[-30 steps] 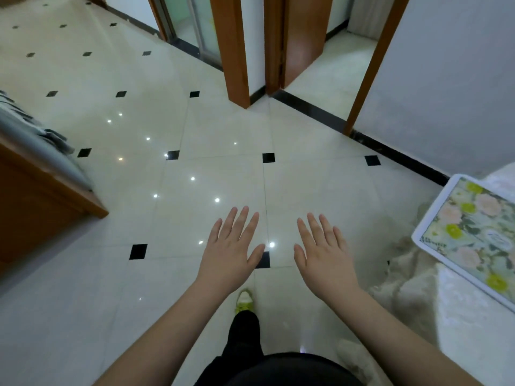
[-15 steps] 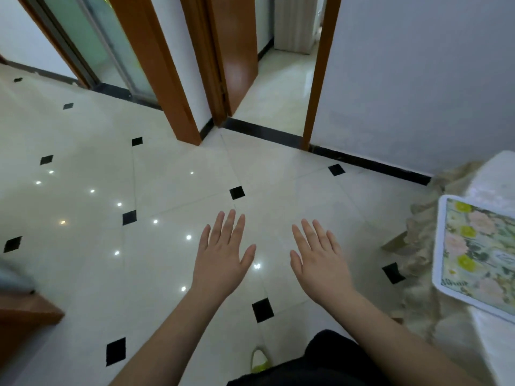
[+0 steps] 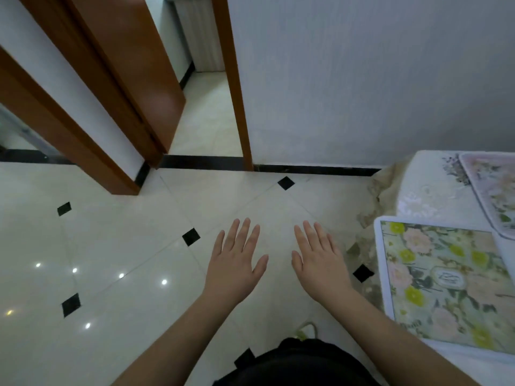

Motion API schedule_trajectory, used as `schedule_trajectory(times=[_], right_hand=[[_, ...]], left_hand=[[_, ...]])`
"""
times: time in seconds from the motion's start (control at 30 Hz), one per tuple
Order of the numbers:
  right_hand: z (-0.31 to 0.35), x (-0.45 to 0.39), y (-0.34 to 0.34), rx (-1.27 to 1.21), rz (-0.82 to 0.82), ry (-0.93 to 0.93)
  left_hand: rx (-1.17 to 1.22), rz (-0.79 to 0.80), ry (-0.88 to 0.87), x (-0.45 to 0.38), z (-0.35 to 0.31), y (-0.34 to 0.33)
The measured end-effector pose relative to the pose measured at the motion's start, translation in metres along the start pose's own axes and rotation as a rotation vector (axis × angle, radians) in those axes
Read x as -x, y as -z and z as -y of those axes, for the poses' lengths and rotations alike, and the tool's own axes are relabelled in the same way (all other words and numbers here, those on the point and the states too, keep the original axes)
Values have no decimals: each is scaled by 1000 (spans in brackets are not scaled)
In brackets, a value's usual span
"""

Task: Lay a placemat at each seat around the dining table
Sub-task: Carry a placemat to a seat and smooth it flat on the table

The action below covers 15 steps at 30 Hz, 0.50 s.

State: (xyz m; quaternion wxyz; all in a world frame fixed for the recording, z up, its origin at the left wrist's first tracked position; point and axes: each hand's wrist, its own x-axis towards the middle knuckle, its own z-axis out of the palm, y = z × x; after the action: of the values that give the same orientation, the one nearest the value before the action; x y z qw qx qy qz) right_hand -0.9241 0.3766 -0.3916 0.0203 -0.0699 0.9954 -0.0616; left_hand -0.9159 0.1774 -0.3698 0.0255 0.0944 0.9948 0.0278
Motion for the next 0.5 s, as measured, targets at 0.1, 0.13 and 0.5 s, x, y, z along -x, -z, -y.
schedule_trajectory(times=[0.1, 0.13, 0.5], right_hand=[[-39, -34, 5, -8, -16, -41], [-51, -41, 6, -17, -25, -69], [-159, -59, 12, -51, -85, -497]], left_hand=[[-3, 6, -52, -54, -23, 2], [0, 6, -81, -69, -32, 3], [-67, 57, -494, -211, -131, -4]])
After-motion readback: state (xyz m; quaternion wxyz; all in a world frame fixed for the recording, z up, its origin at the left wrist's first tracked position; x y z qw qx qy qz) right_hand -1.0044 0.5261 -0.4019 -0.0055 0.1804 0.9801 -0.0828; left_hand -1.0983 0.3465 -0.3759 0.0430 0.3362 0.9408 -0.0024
